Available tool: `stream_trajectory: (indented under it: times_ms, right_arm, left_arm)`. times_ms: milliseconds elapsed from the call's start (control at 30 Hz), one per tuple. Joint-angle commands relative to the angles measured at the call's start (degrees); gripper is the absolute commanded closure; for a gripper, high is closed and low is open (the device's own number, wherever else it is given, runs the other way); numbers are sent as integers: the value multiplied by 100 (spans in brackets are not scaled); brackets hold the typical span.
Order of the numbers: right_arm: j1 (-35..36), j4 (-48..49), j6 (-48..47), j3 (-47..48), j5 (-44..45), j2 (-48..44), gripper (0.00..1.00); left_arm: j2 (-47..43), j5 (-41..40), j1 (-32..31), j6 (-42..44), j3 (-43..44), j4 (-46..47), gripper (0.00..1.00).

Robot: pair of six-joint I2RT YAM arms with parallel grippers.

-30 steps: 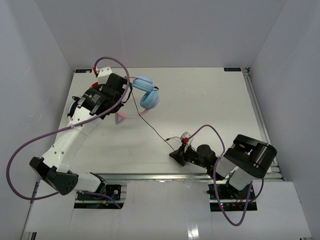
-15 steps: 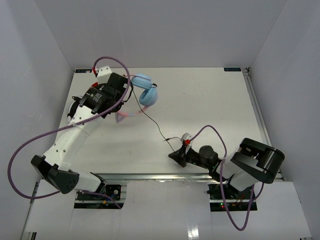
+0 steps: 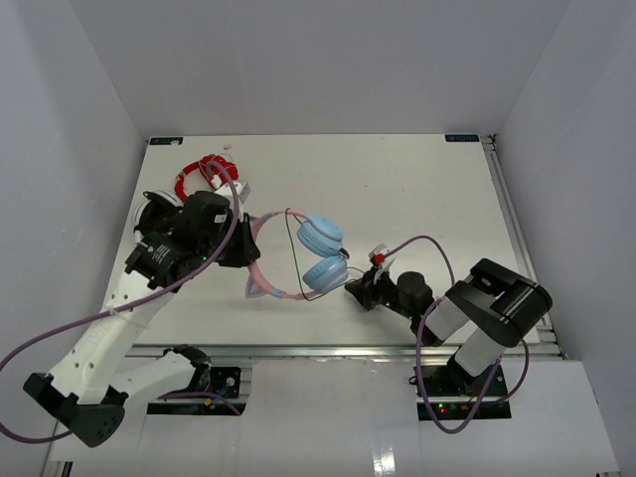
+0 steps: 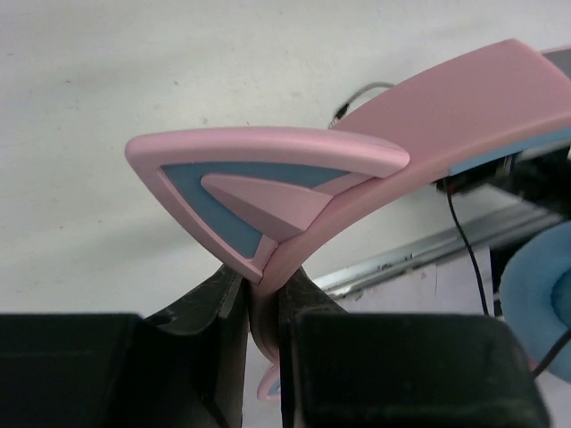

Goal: Wrap the headphones

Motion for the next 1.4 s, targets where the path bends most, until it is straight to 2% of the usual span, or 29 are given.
stream_trajectory:
  times_ms: [0,167,267,500,633,767,867,1000,1133,1300,1367]
  right_arm:
    - [-704,2547,433,567,-628,-306,92]
    - [-834,429,-168,1507,-970,-1091,92]
    - [-836,-878,-433,2268,-1427,-1307,92]
    - [-828,-2863,-1006,3507,-2020,-1385,92]
    - [-827,-3475,-1185,3915,-2248,-1396,92]
    - [-793,-3688,-1182,4081,-2527,-1352,92]
    - [-757,-3590,-1164,3953,-2488,-1427,92]
    - [-757,-3507,-1180,3843,-2381,-1489,92]
    - [-765,-3637,-1240,3884,-2188,-1496,92]
    - [-920,-4811,-1757,4625,-2074,-1503,92]
    - [-976,-5453,-1900,5163,-2039,-1454,92]
  left_arm:
    - [-517,1183,10,445,-298,369,100]
    - [-696,1446,-27,695,-666,369,100]
    - [-736,2268,-34,742,-766,728,100]
    - [-554,3574,-34,734,-1048,1621,100]
    - [-526,4252,-34,554,-1151,2365,100]
    - [-534,4303,-34,133,-1154,2965,100]
    - [-510,4196,-42,-1,-1108,3044,100]
    - [-574,3787,-42,-101,-1114,3031,100]
    - [-579,3960,-42,-24,-1178,2960,100]
    - [-295,4022,-65,833,-1260,2232,100]
    - [-87,3787,-304,948,-1286,2143,100]
